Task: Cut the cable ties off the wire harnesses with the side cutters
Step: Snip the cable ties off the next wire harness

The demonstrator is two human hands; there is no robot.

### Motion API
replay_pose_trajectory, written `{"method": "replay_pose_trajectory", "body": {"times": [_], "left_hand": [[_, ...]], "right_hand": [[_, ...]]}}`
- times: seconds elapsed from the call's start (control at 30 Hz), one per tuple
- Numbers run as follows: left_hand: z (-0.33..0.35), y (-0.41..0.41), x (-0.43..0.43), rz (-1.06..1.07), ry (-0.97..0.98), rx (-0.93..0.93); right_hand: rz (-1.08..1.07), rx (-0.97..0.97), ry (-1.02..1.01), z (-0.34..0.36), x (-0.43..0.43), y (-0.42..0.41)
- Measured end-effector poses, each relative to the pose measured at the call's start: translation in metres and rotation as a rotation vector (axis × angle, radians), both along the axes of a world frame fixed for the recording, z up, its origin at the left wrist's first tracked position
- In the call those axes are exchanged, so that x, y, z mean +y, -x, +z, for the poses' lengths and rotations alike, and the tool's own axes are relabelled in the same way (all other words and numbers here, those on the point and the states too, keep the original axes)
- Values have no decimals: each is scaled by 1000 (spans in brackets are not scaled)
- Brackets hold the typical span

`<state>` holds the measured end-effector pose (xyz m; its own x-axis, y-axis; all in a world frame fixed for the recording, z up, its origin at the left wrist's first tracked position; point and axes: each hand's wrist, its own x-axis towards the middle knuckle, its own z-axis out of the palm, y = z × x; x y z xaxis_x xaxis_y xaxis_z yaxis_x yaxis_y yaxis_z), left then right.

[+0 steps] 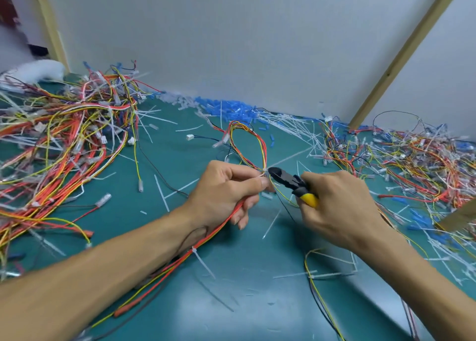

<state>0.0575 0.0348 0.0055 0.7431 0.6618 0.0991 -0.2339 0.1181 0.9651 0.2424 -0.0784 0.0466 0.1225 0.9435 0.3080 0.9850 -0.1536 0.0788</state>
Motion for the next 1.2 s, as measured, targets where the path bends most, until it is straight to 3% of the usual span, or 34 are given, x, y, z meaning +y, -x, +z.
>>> {"method": "replay_pose_trajectory", "body": {"times": [0.53, 1.2], "left_hand": [[12, 10, 33, 338, 53, -170], [-2, 6, 37, 415, -4, -41]], "right_hand": [[269, -3, -95, 30, 93, 8], [387, -8, -58, 6, 123, -21]]}}
